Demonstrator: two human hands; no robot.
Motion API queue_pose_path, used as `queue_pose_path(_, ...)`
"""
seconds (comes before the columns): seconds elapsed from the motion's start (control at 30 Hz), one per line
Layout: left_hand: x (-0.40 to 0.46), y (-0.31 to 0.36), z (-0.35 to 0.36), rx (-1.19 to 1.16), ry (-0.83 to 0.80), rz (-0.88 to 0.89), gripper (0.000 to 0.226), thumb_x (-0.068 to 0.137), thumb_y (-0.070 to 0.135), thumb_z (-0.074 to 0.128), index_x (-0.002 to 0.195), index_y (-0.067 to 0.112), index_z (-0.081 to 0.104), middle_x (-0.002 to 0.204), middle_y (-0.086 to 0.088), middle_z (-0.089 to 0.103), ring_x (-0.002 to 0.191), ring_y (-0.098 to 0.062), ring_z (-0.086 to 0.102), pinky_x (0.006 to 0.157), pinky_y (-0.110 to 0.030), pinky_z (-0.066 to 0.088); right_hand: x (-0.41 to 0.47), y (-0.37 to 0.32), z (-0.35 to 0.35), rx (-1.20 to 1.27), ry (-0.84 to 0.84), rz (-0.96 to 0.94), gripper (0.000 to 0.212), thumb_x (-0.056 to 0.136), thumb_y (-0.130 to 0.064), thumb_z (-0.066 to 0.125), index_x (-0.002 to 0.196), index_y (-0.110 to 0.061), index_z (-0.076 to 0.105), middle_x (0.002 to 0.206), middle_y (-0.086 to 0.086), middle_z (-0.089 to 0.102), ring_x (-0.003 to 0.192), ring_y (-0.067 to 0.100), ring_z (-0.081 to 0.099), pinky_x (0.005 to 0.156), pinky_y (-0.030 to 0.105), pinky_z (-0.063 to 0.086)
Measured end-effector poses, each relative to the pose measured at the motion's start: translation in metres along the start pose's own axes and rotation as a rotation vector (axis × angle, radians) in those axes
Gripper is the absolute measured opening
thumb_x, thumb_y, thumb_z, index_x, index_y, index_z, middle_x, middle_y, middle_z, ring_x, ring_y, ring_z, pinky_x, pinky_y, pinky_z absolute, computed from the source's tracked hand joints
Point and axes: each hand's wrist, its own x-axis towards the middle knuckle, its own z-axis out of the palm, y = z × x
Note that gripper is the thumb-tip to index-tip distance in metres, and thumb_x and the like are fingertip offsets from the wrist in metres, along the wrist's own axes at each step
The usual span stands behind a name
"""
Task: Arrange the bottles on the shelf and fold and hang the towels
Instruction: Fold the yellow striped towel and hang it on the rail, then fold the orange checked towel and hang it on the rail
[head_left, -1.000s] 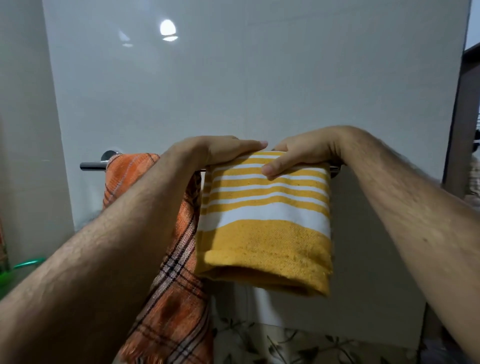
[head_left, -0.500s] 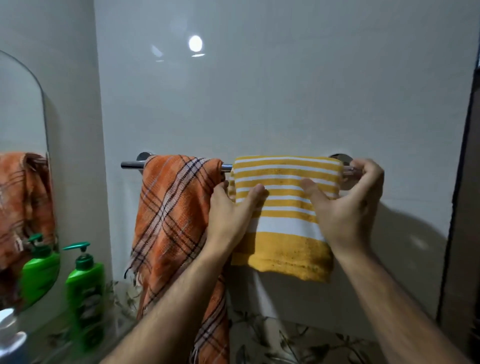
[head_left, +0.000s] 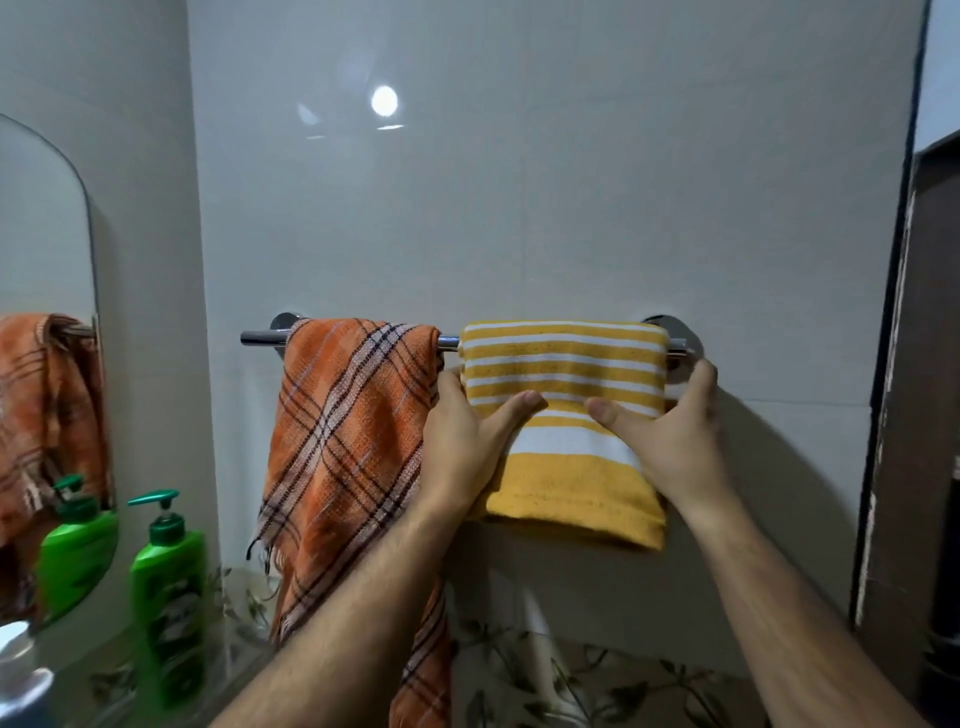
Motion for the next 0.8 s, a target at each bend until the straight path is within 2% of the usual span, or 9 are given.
queue_pose_path(0.1, -0.009, -0.003, -0.002, 0.136, 0.048, 0.054, 0.076, 0.073, 0.062, 0.071, 0.131, 0.026, 0.036, 0.1, 0.015, 0.063, 0.091, -0.005, 0.065, 0.074, -0.02, 0.052, -0.013, 0.001, 0.005, -0.084, 0.099, -0.083, 0.104, 0.069, -0.042, 0.085, 0.148, -0.024, 0.02, 0.114, -0.005, 0.055, 0.105, 0.022, 0.058, 0.083, 0.033, 0.045)
queue_pose_path(0.2, -0.024, -0.013, -0.009, 0.325, 0.082, 0.133, 0.074, 0.075, 0.065, 0.067, 0.133, 0.031, 0.035, 0.11, 0.013, 0.065, 0.097, -0.01, 0.066, 0.082, -0.032, 0.055, -0.026, 0.003, 0.009, -0.26, 0.254, -0.321, 0.099, 0.071, -0.034, 0.085, 0.147, -0.015, 0.025, 0.134, 0.012, 0.049, 0.119, 0.03, 0.051, 0.098, 0.046, 0.045)
queue_pose_path(0.3, -0.034, -0.017, -0.022, 0.464, 0.255, 0.331, 0.059, 0.085, 0.052, 0.062, 0.132, 0.022, 0.044, 0.116, 0.003, 0.062, 0.096, -0.01, 0.059, 0.074, -0.029, 0.052, -0.032, -0.007, 0.013, -0.365, 0.41, -0.64, 0.068, 0.077, -0.026, 0.08, 0.132, -0.003, 0.048, 0.132, 0.019, 0.051, 0.124, 0.036, 0.047, 0.104, 0.048, 0.04)
queue_pose_path(0.43, -0.022, -0.027, -0.049, 0.51, 0.411, 0.225, 0.048, 0.087, 0.048, 0.059, 0.122, 0.016, 0.053, 0.112, -0.002, 0.056, 0.102, -0.015, 0.052, 0.083, -0.036, 0.05, -0.04, -0.039, 0.032, -0.153, 0.259, -0.786, 0.027, 0.083, -0.014, 0.074, 0.106, -0.005, 0.064, 0.115, 0.014, 0.059, 0.11, 0.03, 0.056, 0.095, 0.04, 0.048)
queue_pose_path(0.53, -0.013, -0.032, -0.065, 0.679, 0.423, 0.092, 0.058, 0.077, 0.056, 0.069, 0.118, 0.018, 0.054, 0.113, -0.001, 0.054, 0.105, -0.019, 0.051, 0.086, -0.035, 0.042, -0.045, -0.062, 0.053, -0.04, 0.091, -0.785, 0.009, 0.085, -0.01, 0.071, 0.093, -0.007, 0.067, 0.1, 0.006, 0.061, 0.092, 0.019, 0.06, 0.074, 0.038, 0.055)
queue_pose_path(0.6, -0.009, -0.034, -0.075, 0.763, 0.379, 0.079, 0.044, 0.08, 0.053, 0.068, 0.108, 0.02, 0.059, 0.105, 0.002, 0.059, 0.098, -0.019, 0.056, 0.08, -0.035, 0.042, -0.047, -0.075, 0.066, 0.013, 0.0, -0.763, 0.003, 0.086, -0.01, 0.069, 0.087, -0.009, 0.067, 0.091, 0.002, 0.061, 0.082, 0.015, 0.061, 0.064, 0.04, 0.055)
queue_pose_path(0.7, -0.007, -0.03, -0.092, 0.729, 0.278, 0.19, 0.016, 0.09, 0.034, 0.059, 0.084, 0.02, 0.058, 0.078, 0.004, 0.062, 0.07, -0.016, 0.057, 0.066, -0.033, 0.046, -0.054, -0.092, 0.082, 0.063, -0.139, -0.62, 0.005, 0.087, -0.017, 0.069, 0.088, -0.014, 0.065, 0.085, -0.002, 0.063, 0.077, 0.009, 0.062, 0.065, 0.031, 0.056)
queue_pose_path(0.77, -0.012, -0.023, -0.099, 0.557, 0.27, 0.22, 0.02, 0.088, 0.026, 0.05, 0.069, 0.022, 0.046, 0.064, 0.005, 0.051, 0.058, -0.01, 0.046, 0.058, -0.03, 0.038, -0.057, -0.098, 0.092, 0.062, -0.219, -0.45, 0.012, 0.088, -0.024, 0.07, 0.095, -0.017, 0.063, 0.085, -0.006, 0.065, 0.075, 0.004, 0.063, 0.068, 0.024, 0.055)
queue_pose_path(0.8, -0.015, -0.016, -0.103, 0.43, 0.275, 0.214, 0.023, 0.086, 0.022, 0.046, 0.064, 0.025, 0.039, 0.059, 0.008, 0.044, 0.054, -0.006, 0.041, 0.054, -0.025, 0.033, -0.058, -0.099, 0.098, 0.075, -0.253, -0.362, 0.016, 0.089, -0.027, 0.068, 0.099, -0.017, 0.063, 0.085, -0.007, 0.066, 0.075, 0.005, 0.064, 0.071, 0.027, 0.057)
